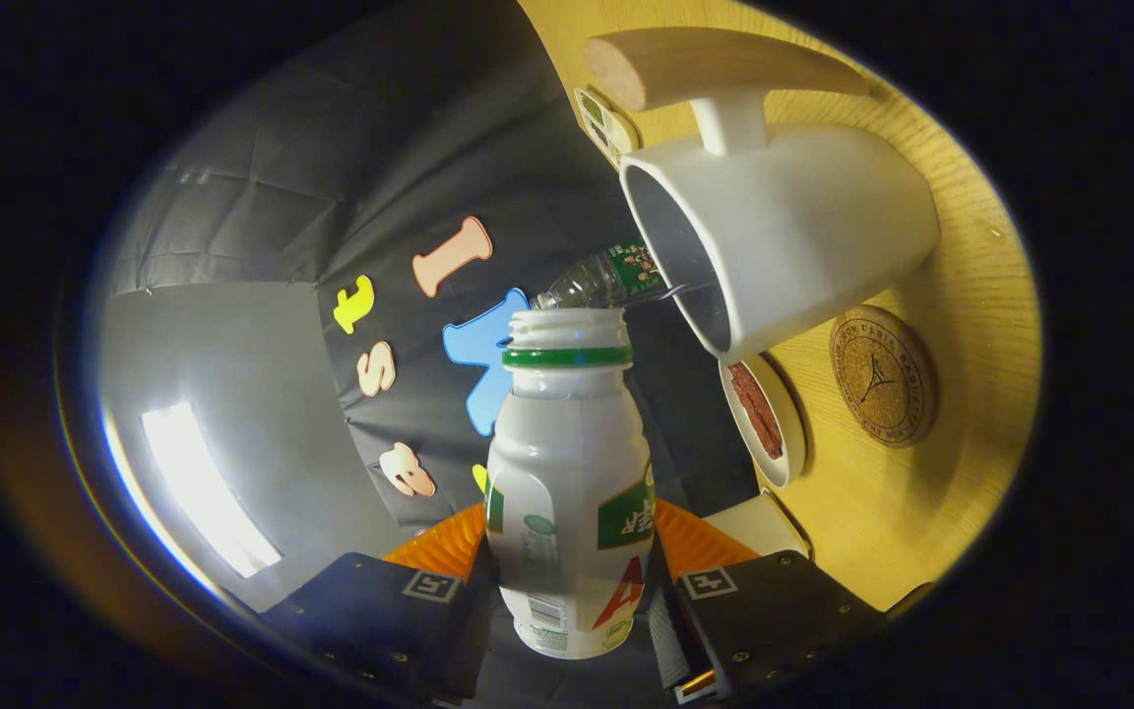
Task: Take the bottle from table, then pour the juice into the cup, finally place the bottle on the coaster
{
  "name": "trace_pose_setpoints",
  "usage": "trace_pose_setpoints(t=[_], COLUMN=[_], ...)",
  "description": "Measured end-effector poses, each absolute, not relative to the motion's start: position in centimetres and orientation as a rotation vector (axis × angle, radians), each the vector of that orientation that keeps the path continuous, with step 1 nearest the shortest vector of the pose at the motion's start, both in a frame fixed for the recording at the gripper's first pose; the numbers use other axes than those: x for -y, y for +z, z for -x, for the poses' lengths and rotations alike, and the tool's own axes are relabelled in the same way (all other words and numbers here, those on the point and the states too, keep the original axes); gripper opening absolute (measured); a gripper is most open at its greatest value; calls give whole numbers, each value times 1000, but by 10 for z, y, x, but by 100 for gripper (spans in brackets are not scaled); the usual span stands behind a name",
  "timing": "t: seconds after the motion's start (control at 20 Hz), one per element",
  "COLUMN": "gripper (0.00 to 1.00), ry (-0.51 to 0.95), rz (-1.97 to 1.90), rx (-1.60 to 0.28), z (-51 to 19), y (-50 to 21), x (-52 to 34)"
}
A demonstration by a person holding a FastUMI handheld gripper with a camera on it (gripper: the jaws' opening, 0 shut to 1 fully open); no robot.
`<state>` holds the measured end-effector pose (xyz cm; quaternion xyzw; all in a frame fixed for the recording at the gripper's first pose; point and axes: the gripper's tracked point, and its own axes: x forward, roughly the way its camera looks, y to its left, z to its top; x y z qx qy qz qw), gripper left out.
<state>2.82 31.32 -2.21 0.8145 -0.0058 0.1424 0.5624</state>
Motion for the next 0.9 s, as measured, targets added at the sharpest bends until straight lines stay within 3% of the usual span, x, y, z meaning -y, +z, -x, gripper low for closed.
trace_pose_setpoints(t=[0.9], gripper=[66], ry=[303], rz=[-2037], rx=[72], z=[-31], y=[-19], x=[-301])
